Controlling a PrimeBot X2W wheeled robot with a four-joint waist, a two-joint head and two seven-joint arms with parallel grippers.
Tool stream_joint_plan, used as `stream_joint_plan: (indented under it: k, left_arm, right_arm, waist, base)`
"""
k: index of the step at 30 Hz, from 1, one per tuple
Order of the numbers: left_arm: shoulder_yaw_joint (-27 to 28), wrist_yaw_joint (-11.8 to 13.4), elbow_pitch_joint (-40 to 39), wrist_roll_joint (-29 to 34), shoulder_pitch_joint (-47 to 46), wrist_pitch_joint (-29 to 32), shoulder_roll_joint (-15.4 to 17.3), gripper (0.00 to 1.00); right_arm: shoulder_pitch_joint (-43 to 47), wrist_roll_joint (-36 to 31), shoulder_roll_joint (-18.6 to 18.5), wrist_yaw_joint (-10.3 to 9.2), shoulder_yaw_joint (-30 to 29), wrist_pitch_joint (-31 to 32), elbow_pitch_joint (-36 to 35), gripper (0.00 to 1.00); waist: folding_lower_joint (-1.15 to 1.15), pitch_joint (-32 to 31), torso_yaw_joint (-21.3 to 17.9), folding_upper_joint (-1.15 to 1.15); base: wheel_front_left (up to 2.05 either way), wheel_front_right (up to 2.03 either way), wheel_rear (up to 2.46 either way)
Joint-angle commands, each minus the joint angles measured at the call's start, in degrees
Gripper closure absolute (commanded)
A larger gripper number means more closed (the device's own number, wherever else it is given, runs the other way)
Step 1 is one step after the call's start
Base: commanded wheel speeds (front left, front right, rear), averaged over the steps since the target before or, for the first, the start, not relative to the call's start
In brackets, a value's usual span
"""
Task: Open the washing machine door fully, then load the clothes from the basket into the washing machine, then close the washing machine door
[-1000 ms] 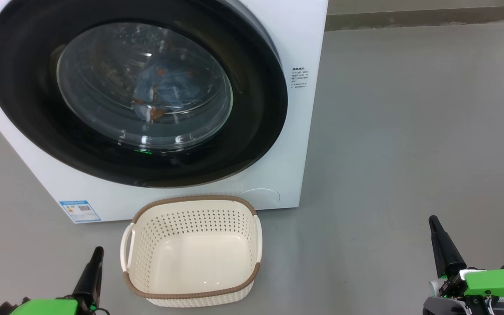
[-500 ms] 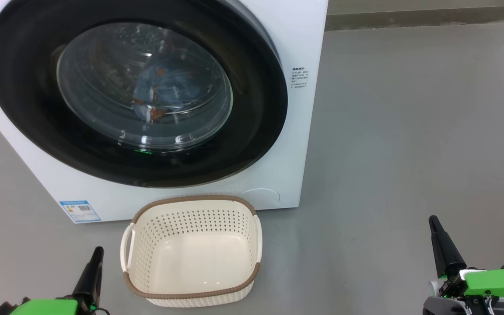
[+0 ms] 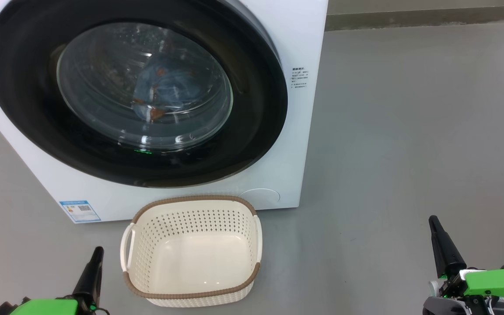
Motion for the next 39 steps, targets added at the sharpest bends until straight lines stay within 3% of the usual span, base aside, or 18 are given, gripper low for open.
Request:
stream_joint_plan:
  k: [1,39]
  left_arm:
    - [2.0,-0.2,-1.7,-0.4,-2.4,0.4,0.7,1.00]
    - [2.1,-0.2,-1.7,-0.4,-2.4,0.4,0.7,1.00]
  right_arm:
    - [-0.7,0.2,-0.2,0.10,1.3,0.4,-1.8,1.00]
    - [-0.7,0.2,-0.2,0.10,1.3,0.4,-1.8,1.00]
  waist:
    - [0.00,0.0,0.0,0.00]
    - [0.00,0.0,0.0,0.00]
  base:
    - [0.00,0.00,0.00]
    - [0.00,0.00,0.00]
